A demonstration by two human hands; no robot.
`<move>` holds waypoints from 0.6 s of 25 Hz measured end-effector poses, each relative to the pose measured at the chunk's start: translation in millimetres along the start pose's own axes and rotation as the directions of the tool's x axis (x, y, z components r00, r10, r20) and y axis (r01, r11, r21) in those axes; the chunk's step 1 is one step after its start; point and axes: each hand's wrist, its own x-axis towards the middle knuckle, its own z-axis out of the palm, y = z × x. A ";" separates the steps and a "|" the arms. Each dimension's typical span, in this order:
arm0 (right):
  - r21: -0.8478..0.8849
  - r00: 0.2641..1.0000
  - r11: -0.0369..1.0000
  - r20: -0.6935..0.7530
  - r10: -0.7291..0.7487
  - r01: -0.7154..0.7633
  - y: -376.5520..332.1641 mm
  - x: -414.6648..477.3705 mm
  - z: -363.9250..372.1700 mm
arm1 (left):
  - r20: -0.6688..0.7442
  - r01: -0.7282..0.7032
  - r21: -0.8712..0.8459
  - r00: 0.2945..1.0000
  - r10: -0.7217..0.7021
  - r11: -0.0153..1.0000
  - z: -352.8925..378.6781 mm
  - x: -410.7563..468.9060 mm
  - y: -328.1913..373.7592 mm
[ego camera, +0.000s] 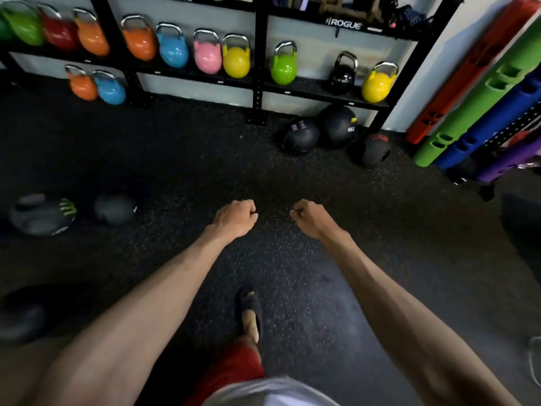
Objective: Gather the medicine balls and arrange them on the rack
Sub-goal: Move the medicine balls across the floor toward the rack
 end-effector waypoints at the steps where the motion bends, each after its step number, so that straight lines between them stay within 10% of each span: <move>1: -0.002 1.000 1.000 0.008 -0.008 0.008 -2.2 -21.0 11.8 | -0.005 0.015 0.002 1.000 -0.015 1.000 9.0 -27.7 -5.7; 15: 0.041 0.978 0.995 0.181 -0.099 0.093 -100.2 -199.9 204.3 | 0.036 0.313 -0.009 0.949 -0.313 0.950 67.8 -300.0 -167.1</move>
